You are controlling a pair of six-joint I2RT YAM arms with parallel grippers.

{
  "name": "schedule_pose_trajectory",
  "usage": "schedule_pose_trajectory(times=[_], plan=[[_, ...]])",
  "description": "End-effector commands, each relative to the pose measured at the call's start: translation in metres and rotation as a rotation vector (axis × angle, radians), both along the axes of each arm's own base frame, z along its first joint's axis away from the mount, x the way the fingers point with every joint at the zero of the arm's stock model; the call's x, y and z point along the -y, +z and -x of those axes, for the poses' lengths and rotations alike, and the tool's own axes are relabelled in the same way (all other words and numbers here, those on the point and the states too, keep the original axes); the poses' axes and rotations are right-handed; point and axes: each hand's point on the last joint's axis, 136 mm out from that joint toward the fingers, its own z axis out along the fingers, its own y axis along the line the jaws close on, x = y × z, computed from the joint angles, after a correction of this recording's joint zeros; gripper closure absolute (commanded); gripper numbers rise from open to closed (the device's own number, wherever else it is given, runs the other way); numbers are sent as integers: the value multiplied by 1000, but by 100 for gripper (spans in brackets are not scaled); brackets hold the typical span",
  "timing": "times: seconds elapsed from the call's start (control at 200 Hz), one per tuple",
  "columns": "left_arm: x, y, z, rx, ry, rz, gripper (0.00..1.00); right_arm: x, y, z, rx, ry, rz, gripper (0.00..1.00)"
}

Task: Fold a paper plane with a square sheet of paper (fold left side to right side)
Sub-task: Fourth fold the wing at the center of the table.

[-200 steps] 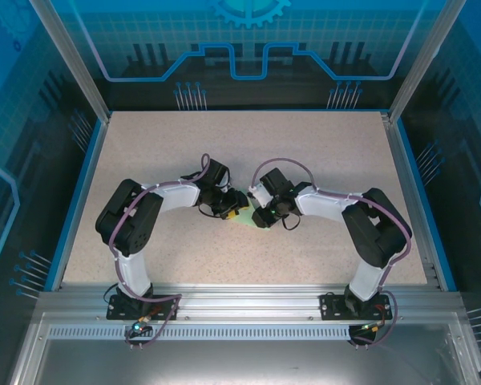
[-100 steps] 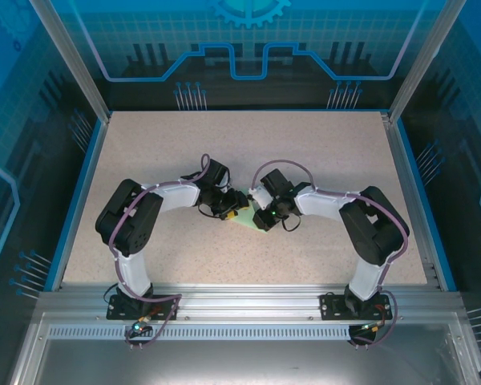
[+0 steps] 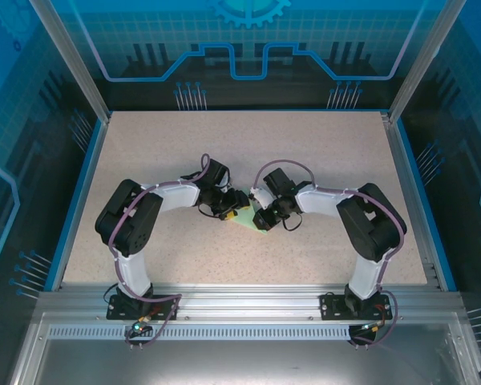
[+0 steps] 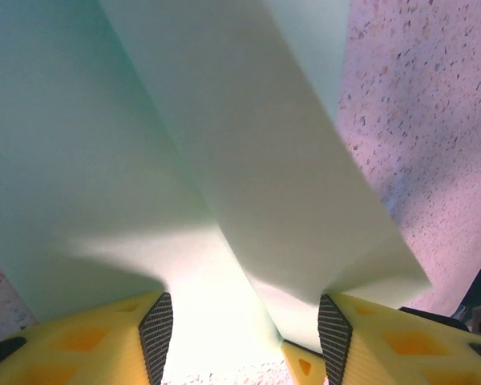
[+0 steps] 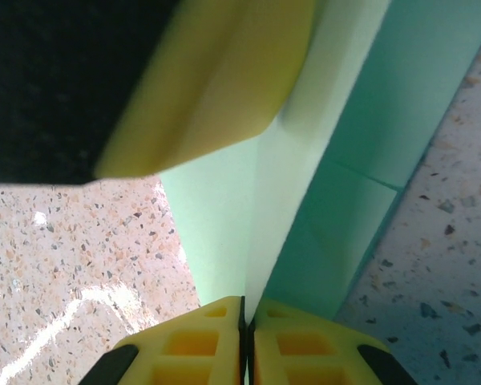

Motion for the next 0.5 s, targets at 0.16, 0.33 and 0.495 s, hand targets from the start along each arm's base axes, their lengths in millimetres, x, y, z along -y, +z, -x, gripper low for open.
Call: schedule_pose_trajectory(times=[0.16,0.33,0.495], plan=[[-2,12,5,16,-5,2,46,0,-4,-1,-61,-10,-24,89],[-6,23,11,33,-14,-7,56,-1,-4,-2,-77,-8,-42,89],[-2,26,12,35,-22,20,65,-3,-5,-2,-98,-6,-57,89]])
